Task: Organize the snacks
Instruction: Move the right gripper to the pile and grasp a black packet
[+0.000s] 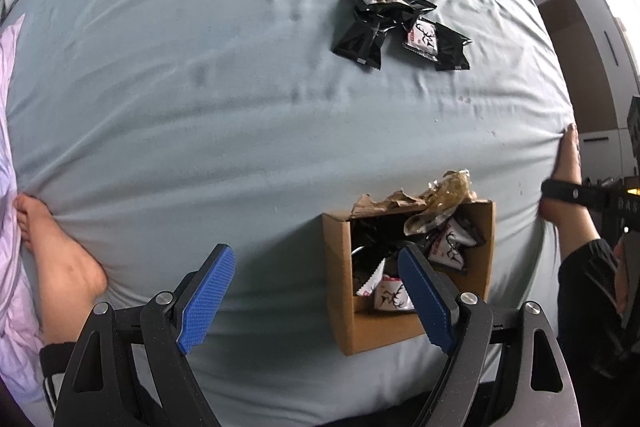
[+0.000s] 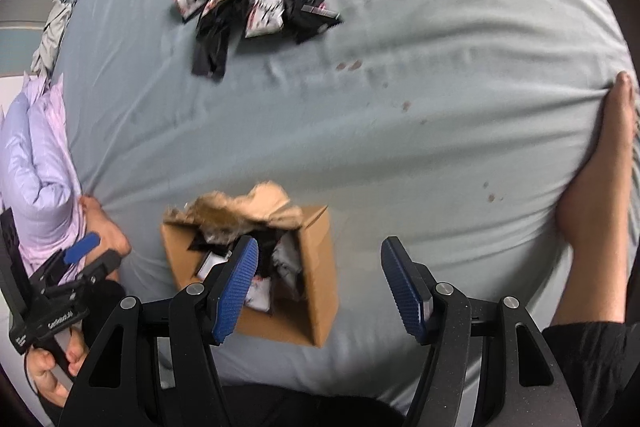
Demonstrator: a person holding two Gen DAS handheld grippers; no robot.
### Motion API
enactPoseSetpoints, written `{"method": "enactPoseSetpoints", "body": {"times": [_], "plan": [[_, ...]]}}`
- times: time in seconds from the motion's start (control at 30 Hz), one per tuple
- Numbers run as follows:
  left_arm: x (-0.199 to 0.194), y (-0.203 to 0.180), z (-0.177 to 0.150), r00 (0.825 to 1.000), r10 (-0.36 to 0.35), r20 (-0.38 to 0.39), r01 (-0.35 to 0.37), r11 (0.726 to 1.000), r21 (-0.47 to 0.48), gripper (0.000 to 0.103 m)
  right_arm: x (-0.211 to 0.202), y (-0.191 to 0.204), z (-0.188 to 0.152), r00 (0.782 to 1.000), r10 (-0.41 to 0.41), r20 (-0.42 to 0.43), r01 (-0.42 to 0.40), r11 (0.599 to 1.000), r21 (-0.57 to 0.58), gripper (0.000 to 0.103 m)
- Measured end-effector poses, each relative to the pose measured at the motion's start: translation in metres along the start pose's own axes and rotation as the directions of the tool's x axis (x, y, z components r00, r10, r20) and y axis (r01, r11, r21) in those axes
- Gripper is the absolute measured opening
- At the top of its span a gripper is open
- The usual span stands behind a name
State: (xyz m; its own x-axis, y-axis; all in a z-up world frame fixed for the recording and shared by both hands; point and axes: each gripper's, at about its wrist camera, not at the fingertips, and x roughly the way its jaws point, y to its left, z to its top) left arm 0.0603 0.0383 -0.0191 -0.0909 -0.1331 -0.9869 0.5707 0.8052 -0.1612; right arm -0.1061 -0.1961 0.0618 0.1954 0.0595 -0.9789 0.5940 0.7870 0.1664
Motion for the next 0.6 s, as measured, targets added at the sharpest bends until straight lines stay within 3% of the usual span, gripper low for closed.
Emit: {"method": "enactPoseSetpoints", "body": {"times": [0.13,0.43,0.6], "plan": [[-0.003,-0.004,0.0,1.0,0.011,0.01,-0.011,1.0,0.023,0.085,-0.011,-0.009,0.003,0.997,-0.019,0.069,0.017,0.999,0.039,0.063],[-0.004,-0.001,0.0,1.0,0.015,0.016,-0.015,1.0,0.009,0.085,-0.016,-0.011,0.005,0.996,-0.07,0.056,0.069,0.997,0.018,0.063],[-0.006,0.0,-0.001,1.0,0.005,0.017,-0.005,1.0,0.007,0.085,-0.016,-0.002,0.01,0.992,-0.106,0.069,0.111,0.992,-0.063,0.063]]}}
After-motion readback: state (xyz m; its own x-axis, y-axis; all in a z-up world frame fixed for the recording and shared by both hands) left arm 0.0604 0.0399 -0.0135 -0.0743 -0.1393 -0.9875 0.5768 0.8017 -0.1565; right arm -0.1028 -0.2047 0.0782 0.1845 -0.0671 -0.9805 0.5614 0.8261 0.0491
